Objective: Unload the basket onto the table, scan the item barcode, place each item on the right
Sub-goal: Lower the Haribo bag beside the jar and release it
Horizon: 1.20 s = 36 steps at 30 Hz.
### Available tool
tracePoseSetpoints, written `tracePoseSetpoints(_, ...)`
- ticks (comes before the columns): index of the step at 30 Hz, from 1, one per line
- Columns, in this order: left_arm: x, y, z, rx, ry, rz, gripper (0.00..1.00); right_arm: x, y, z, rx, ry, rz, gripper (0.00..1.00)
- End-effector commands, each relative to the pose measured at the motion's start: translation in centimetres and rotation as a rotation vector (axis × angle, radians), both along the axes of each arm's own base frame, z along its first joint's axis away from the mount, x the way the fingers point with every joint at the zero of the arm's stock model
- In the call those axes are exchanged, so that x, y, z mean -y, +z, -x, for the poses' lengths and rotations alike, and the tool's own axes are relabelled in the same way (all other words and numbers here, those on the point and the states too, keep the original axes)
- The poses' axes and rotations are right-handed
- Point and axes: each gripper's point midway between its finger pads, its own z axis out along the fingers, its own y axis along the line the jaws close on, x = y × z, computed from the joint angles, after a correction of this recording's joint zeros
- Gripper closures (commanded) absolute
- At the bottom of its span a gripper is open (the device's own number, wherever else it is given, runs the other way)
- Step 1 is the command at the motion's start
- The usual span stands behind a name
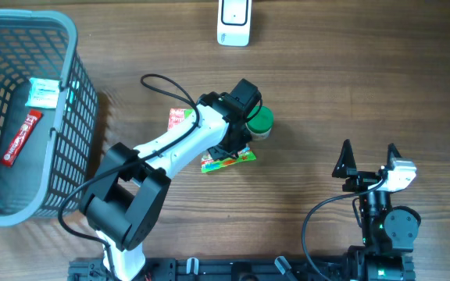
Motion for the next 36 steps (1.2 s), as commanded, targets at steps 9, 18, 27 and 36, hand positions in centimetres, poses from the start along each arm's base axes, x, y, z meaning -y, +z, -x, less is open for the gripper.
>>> tracePoseSetpoints(9, -5.3, 5.1, -2.1, 0.198, 0.135, -0.067, 0.96, 0.0, 0.2, 0.0, 0.008, -0.001, 0.012, 0.0)
tracePoseSetpoints(18, -4.6, -3.9, 1.4, 0.02, 0.14, 0.093, 0.96, 0.0, 0.2, 0.0, 0.008, -0.001, 0.012, 0.0)
tracePoseSetpoints(27, -6.9, 10.1, -3.9, 0.463, 0.159, 0.095, 0.94, 0.0, 0.2, 0.0, 0.008, -0.001, 0.012, 0.0)
tracePoseSetpoints(36, -6.1, -2.8, -1.0, 0.071, 0.121, 0.005, 0.96, 0.0, 0.2, 0.0, 0.008, -0.001, 0.012, 0.0)
